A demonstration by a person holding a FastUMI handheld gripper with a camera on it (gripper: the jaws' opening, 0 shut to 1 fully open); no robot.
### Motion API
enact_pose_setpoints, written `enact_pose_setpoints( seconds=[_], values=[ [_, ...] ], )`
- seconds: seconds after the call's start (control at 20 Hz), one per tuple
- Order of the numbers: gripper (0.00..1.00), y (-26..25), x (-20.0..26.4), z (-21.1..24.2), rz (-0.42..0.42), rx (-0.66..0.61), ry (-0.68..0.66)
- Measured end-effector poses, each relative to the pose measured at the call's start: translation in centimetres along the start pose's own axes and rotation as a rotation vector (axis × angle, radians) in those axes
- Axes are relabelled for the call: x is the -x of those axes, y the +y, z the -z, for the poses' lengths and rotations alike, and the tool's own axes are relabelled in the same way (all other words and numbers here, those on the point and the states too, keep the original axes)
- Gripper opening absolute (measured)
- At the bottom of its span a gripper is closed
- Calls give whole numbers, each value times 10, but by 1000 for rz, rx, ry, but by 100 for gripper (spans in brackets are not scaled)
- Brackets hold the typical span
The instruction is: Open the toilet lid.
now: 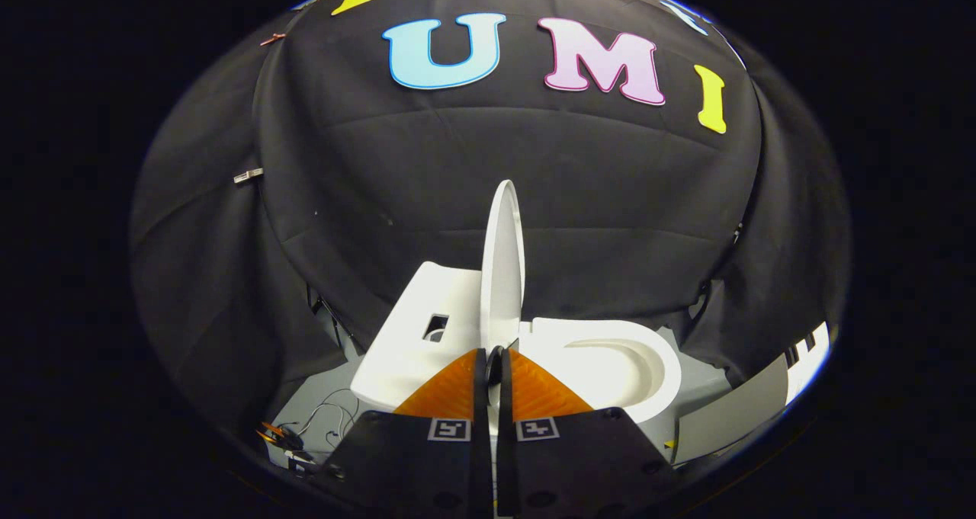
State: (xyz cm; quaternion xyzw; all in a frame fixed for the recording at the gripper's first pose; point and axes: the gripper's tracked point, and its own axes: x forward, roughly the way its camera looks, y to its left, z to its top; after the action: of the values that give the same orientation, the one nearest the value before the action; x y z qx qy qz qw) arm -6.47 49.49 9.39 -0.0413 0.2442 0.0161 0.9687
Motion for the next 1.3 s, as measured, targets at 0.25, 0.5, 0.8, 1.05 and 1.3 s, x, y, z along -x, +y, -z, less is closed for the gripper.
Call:
enact_pose_setpoints(
  seconds=[0.25, 0.5, 0.8, 1.05, 1.3],
  values=[
    [8, 20, -4, 2, 5, 32, -9],
    [9, 33, -6, 3, 9, 64, -15],
    [32, 51, -8, 6, -70, 65, -10],
    [99, 53, -3, 0, -83, 81, -9],
    [99, 55, 13, -19, -120, 65, -54]
  ],
)
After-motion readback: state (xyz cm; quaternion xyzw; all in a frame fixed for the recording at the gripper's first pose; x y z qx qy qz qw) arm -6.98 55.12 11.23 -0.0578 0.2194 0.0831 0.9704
